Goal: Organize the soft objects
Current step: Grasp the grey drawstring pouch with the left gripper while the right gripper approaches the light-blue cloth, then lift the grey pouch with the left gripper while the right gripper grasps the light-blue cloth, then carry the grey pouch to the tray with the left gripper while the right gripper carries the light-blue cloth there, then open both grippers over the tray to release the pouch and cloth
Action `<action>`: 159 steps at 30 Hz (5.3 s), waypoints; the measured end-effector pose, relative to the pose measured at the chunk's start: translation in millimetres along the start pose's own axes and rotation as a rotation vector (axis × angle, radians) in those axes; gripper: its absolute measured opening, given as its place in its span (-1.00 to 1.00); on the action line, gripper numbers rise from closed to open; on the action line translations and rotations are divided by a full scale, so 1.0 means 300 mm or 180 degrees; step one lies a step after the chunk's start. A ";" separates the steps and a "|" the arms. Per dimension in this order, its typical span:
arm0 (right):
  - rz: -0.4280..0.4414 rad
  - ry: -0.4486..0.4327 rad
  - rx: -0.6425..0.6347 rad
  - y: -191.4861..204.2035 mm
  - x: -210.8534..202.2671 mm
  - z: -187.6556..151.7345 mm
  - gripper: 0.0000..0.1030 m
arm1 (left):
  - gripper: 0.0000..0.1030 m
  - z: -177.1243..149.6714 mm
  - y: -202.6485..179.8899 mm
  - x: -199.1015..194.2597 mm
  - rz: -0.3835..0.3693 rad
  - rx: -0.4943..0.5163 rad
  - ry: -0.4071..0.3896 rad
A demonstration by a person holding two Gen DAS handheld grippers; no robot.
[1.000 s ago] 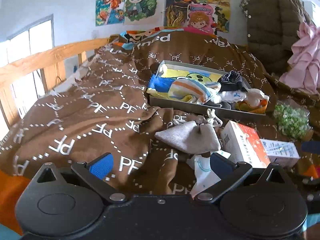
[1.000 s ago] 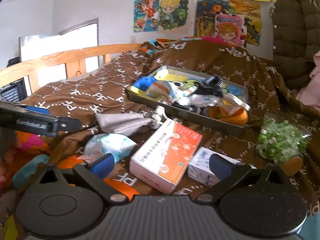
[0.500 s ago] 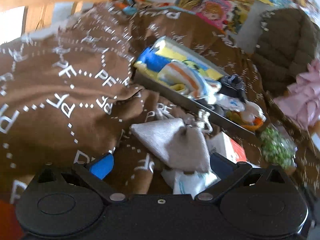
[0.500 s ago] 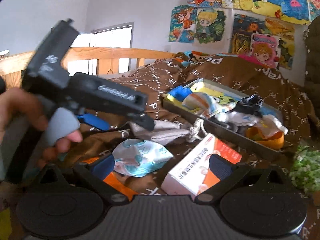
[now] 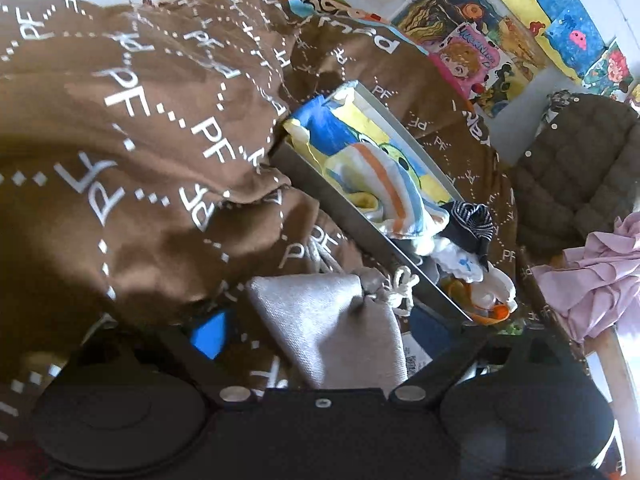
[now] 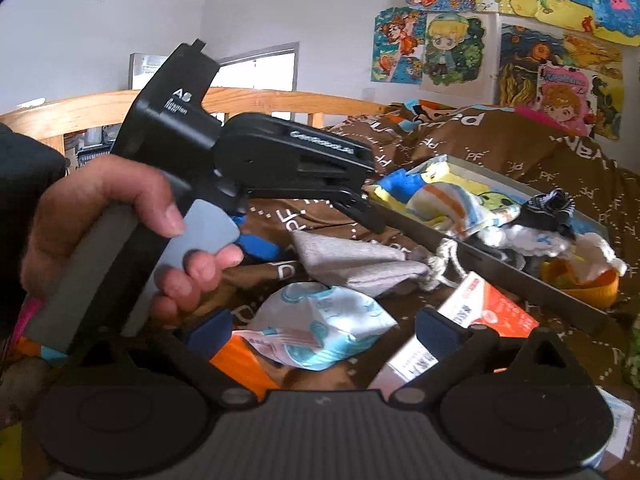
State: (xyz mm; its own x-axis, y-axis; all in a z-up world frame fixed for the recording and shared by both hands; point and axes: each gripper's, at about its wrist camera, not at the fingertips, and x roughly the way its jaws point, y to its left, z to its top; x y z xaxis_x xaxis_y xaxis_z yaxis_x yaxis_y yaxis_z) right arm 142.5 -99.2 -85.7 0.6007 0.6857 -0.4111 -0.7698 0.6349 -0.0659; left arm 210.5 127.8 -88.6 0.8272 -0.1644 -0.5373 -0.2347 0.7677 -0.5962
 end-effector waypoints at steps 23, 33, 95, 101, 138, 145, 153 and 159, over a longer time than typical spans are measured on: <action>0.0000 0.0152 -0.0076 0.026 0.051 -0.024 0.27 | -0.74 -0.007 0.064 0.004 -0.0021 -0.0126 0.0048; -0.0079 0.0206 -0.0150 0.035 0.054 -0.023 0.02 | -0.91 0.018 -0.001 -0.062 0.0133 0.0377 -0.0123; -0.0824 0.0083 0.0310 -0.701 0.510 0.413 -0.42 | -0.95 0.380 -0.323 0.343 0.0092 0.0983 -0.0900; -0.0869 0.0227 0.0286 -0.689 0.567 0.408 -0.37 | -0.94 0.354 -0.293 0.373 0.0325 0.1151 -0.0819; -0.1030 0.0095 0.0557 -0.741 0.447 0.413 0.67 | 0.53 0.309 -0.280 0.295 0.0419 0.0925 -0.0836; -0.1092 -0.0001 0.0723 -0.747 0.319 0.450 0.91 | 0.80 0.296 -0.327 0.183 0.0436 0.0977 -0.1062; -0.1131 -0.0137 0.0902 -0.720 0.132 0.487 0.99 | 0.98 0.260 -0.383 0.018 0.0374 0.1050 -0.1204; -0.1168 -0.0291 0.0916 -0.646 -0.033 0.511 1.00 | 0.98 0.208 -0.422 -0.118 0.0375 0.1055 -0.1295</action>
State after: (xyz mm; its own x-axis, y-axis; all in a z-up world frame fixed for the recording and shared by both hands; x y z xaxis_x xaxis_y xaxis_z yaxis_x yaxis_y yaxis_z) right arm 318.8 -174.5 70.3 0.8483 0.4181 -0.3251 -0.4200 0.9050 0.0680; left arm 242.9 75.0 43.0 0.9514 0.1375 -0.2755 -0.2187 0.9316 -0.2902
